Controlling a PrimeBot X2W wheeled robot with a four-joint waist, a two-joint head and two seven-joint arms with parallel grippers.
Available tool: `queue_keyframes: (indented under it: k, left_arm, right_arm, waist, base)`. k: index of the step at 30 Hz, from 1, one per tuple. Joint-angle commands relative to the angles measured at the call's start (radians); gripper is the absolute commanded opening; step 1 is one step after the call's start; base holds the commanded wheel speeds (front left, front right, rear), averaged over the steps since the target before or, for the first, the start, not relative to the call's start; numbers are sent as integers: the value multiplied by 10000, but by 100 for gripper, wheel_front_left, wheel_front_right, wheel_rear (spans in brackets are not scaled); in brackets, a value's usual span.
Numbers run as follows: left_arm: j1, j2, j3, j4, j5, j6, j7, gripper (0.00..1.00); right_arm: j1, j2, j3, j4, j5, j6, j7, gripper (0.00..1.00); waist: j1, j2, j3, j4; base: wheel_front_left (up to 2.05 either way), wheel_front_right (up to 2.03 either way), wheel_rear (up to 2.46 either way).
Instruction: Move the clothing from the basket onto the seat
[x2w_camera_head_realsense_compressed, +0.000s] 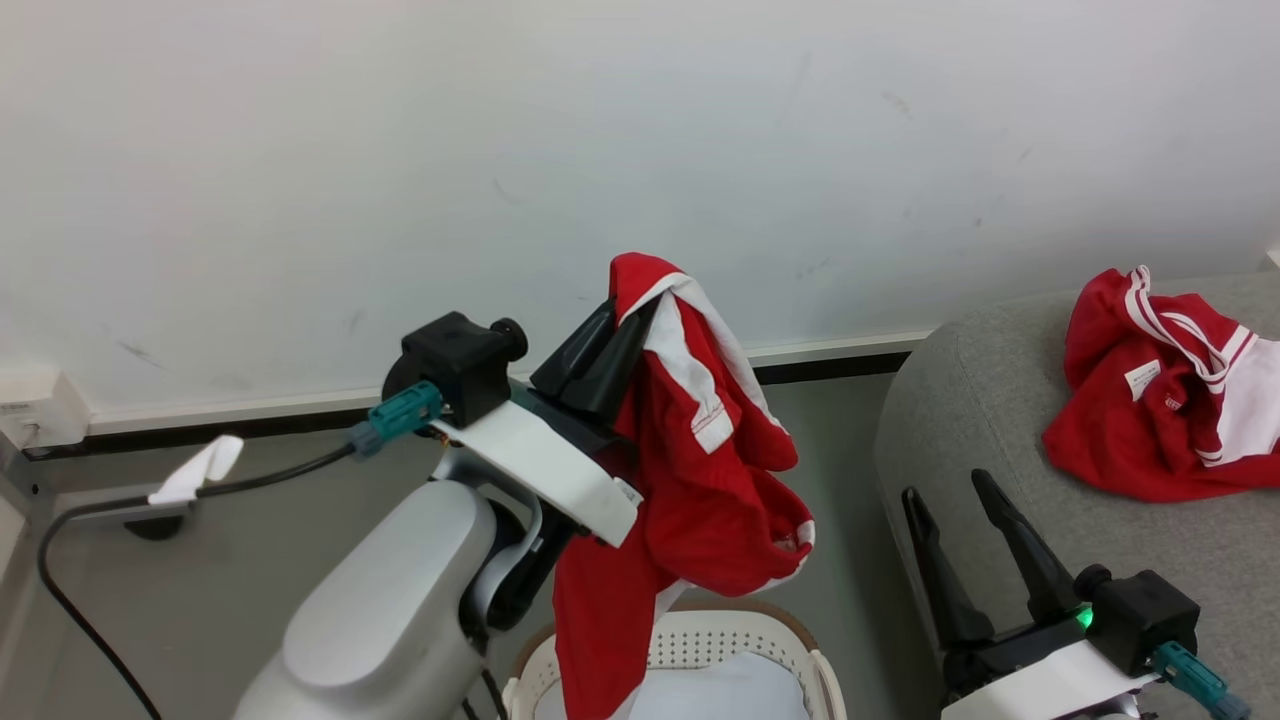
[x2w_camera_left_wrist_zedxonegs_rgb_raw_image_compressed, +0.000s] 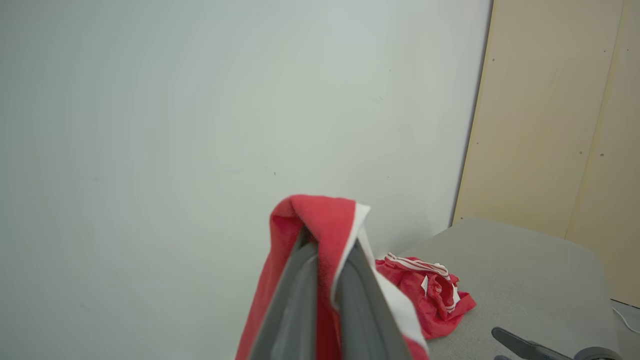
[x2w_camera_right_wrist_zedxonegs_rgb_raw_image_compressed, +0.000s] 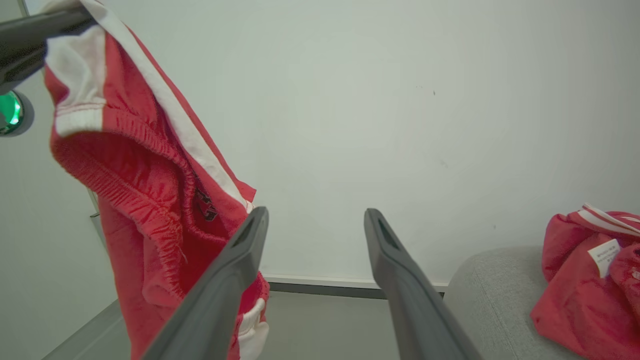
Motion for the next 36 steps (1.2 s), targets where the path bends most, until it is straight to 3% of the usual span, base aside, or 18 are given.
queue_keyframes:
  k: [1,9,15,24,29,36]
  left_arm:
    - [21,73,18,-93,-98,35,33,0]
    - [280,134,-79,-299,-104,160,83,0]
    - [355,64,-195,-285,-88,151,44,0]
    - [387,-217,-531,-369,-57,34,-15,0]
    - [548,-501,-1005,-553,-16,-123,36,0]
    - [820,-831,-1651,-880,-187,-379,174,0]
  right_arm:
    - [-18,-10,41,28,68,-22,1,100]
    - [-203,-117,543,115,208,-22,1,100]
    - [-477,-223,1676,340,370,-22,1,100]
    - [-1559,149,3589,2302,682,-22,4,100]
    - [-2010,503,3797,3526,873,-22,2,100]
    - [-2232,674,3737,4161,927,-22,3,100]
  waist:
    - [1,-1,0,2]
    - [1,-1,5,38]
    - [1,-1,-6,92]
    - [1,-1,65,333]
    - [1,-1,7,761]
    - [1,-1,-97,1406]
  base:
    - [0,0,0]
    - [0,0,0]
    - [0,0,0]
    - [0,0,0]
    - [0,0,0]
    - [0,0,0]
